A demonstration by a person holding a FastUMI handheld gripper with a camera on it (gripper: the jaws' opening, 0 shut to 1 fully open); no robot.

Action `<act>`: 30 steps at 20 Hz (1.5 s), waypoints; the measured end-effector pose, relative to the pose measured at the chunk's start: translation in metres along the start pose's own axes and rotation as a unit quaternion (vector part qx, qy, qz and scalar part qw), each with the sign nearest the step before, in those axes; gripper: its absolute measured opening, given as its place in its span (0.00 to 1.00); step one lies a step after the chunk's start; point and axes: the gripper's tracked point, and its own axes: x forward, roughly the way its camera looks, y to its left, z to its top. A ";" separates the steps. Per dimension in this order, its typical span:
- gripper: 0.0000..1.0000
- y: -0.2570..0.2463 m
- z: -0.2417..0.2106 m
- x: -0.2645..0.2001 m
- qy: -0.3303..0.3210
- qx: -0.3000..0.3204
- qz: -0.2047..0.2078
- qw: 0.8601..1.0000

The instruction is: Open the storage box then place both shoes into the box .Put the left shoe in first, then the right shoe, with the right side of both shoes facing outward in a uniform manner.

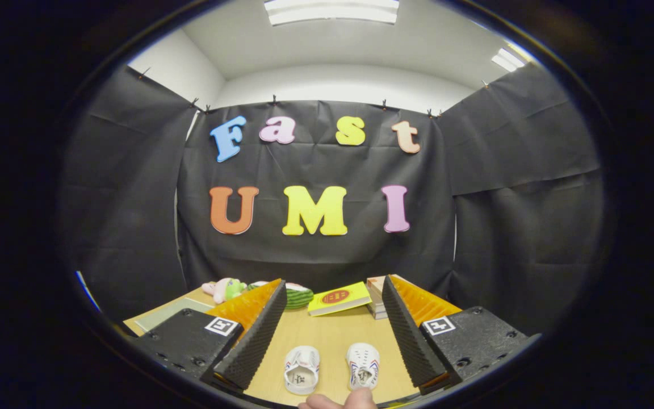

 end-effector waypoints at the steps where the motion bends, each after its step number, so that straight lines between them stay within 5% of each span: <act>1: 1.00 0.000 -0.001 0.001 0.001 0.001 0.001 1.000; 22: 1.00 0.031 -0.020 0.014 0.045 0.018 0.060 0.997; 30: 1.00 0.059 -0.045 0.023 0.105 0.040 0.138 0.984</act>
